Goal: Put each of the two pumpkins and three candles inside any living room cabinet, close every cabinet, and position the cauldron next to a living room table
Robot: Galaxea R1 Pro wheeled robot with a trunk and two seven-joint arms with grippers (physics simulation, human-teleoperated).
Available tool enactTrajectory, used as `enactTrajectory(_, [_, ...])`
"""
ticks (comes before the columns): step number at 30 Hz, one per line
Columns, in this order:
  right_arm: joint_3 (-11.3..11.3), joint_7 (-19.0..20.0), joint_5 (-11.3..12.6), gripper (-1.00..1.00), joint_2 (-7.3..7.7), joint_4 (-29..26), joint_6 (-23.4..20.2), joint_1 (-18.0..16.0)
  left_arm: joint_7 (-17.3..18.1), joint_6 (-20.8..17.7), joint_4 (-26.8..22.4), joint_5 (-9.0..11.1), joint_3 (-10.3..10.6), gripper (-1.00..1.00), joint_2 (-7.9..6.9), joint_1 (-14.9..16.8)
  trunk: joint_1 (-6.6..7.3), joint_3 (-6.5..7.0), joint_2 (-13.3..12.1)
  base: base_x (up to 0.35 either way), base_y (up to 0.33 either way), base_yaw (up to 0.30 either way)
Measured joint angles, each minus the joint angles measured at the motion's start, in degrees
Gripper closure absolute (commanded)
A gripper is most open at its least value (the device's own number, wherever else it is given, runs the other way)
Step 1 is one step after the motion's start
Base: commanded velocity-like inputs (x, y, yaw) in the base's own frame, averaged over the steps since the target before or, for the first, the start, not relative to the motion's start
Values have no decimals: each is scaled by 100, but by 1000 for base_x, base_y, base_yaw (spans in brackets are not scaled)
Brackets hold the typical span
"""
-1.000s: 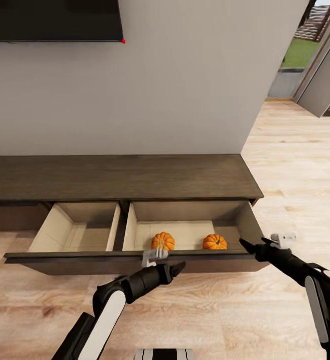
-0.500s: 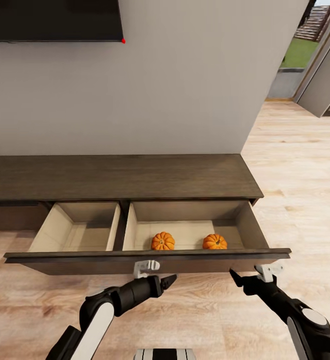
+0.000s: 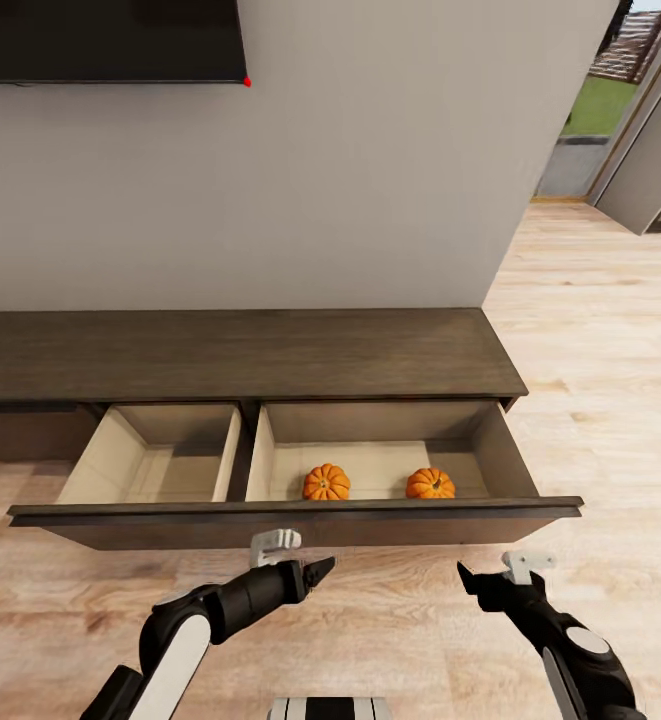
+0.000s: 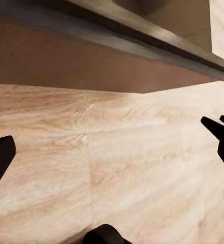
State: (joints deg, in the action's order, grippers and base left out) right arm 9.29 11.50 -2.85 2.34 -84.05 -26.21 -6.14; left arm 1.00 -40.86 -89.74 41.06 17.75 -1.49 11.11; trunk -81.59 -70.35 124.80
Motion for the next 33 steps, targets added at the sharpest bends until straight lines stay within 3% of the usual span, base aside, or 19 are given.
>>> enactTrajectory(1, [-105,-242,4,-100,-92,396,-48,-223,1,3,-1,-1,-151,-100,-11,-98,0,0,0,0,0,0])
enactTrajectory(5, [-219,-519,21,-100,-207,1404,-22,-827,4,12,1,5,-482,-100,-33,-273,0,0,0,0,0,0])
enactTrajectory(6, [-240,-584,36,-100,-235,1889,119,-1110,4,15,3,1,-591,-100,-40,-331,0,0,0,0,0,0])
enactTrajectory(10, [-263,-654,91,-100,-263,2691,693,-1512,0,31,3,-7,-710,-100,-46,-410,0,0,0,0,0,0])
enactTrajectory(16, [-282,-671,336,-100,-280,3400,2070,-1749,-4,67,6,-38,-788,-100,-50,-511,0,0,0,0,0,0])
enactTrajectory(20, [-292,-673,385,-100,-286,3765,2622,-1777,-4,75,4,-34,-796,-100,-51,-557,0,0,0,0,0,0])
enactTrajectory(33, [-306,-673,424,-100,-290,4000,3007,-1877,-7,114,153,-21,-828,-100,-51,-616,2,0,0,57,0,0])
